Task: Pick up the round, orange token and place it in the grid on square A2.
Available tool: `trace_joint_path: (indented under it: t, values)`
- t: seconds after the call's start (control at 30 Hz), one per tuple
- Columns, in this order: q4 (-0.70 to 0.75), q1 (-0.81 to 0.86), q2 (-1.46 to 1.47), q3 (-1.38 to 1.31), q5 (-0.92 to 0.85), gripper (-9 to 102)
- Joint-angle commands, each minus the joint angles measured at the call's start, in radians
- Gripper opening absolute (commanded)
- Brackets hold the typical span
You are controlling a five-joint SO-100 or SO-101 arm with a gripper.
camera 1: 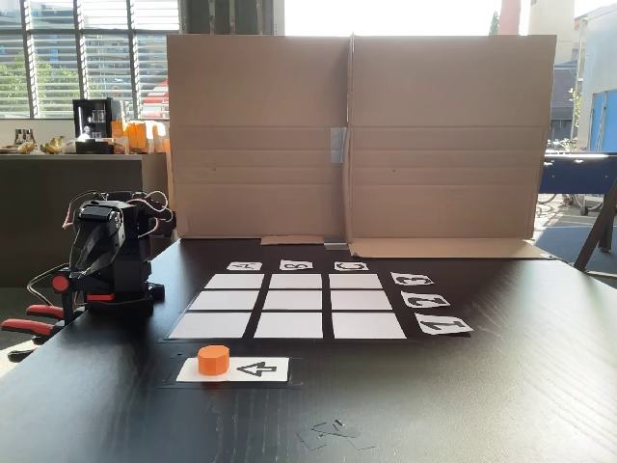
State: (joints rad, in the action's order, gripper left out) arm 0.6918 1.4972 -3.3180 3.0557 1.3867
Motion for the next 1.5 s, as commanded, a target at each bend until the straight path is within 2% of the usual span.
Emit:
trace_joint_path:
  t: [0.0,0.23,0.33,0.4,0.5,0.6,0.67,0.9,1.3,1.47]
  values:
    - [-0.006,-0.003,-0.008,0.003,0.008,0]
    - [-0.011,-0.006,-0.002,-0.005,0.005,0]
    - [-0.017,0.008,0.14,-0.097,0.003,9]
    - [0.04,-0.006,0.278,-0.218,0.008,21]
    - [0.184,-0.025,0.485,-0.456,0.011,21]
    - [0.265,-0.044,0.646,-0.637,0.044,23]
    - [0.328,-0.066,0.733,-0.729,0.063,28]
    - [0.483,-0.138,0.968,-0.977,0.074,36]
    - [0.746,-0.227,1.387,-1.451,0.077,38]
    - [0.793,-0.265,1.563,-1.606,0.109,39]
